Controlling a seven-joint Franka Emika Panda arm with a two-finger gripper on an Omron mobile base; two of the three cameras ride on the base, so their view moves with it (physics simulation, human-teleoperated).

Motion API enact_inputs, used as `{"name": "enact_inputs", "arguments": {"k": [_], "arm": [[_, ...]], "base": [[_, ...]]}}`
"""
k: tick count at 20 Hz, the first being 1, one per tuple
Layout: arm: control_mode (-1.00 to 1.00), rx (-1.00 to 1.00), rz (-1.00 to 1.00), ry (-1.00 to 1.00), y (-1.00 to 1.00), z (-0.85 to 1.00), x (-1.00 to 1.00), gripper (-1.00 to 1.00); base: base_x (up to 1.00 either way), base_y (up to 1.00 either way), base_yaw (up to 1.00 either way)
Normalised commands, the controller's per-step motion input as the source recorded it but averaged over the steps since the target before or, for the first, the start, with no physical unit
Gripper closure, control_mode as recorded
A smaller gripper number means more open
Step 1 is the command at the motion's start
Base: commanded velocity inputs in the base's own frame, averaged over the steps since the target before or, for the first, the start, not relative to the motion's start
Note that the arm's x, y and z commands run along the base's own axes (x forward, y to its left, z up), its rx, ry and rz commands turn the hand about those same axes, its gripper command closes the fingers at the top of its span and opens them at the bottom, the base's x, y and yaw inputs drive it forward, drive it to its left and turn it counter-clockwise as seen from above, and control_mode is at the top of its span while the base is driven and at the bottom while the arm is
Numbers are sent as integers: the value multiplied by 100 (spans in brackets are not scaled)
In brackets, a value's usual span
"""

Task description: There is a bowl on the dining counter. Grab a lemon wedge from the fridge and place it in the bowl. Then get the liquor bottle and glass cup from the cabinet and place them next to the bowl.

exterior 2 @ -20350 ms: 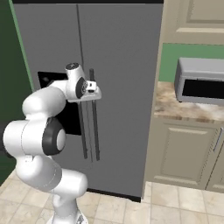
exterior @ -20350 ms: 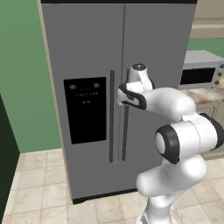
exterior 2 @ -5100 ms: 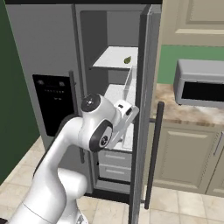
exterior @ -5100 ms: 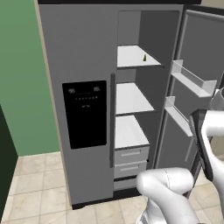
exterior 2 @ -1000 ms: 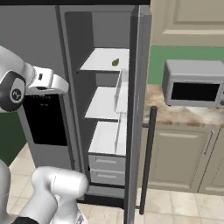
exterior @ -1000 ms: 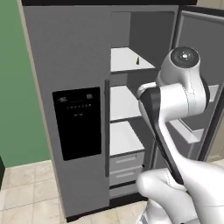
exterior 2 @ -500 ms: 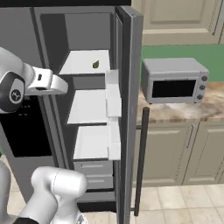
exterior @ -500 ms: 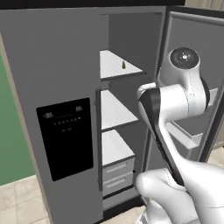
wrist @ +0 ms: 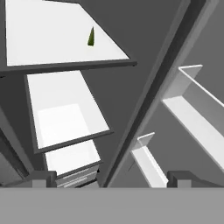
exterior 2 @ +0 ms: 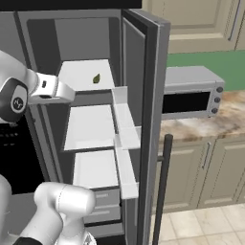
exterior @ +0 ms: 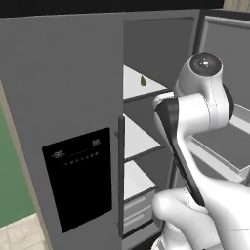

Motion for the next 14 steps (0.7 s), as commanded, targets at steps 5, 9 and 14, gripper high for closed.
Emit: {"name": "enact_inputs", "arguments": {"k": [5,9,14], "arm": [[100,0,0,0,0,0,0,-100],[100,0,0,0,0,0,0,-100],[-100,0,0,0,14,0,51,-100]], "base": [[40,23,-15],[32,23,-6],[8,5,0]]}}
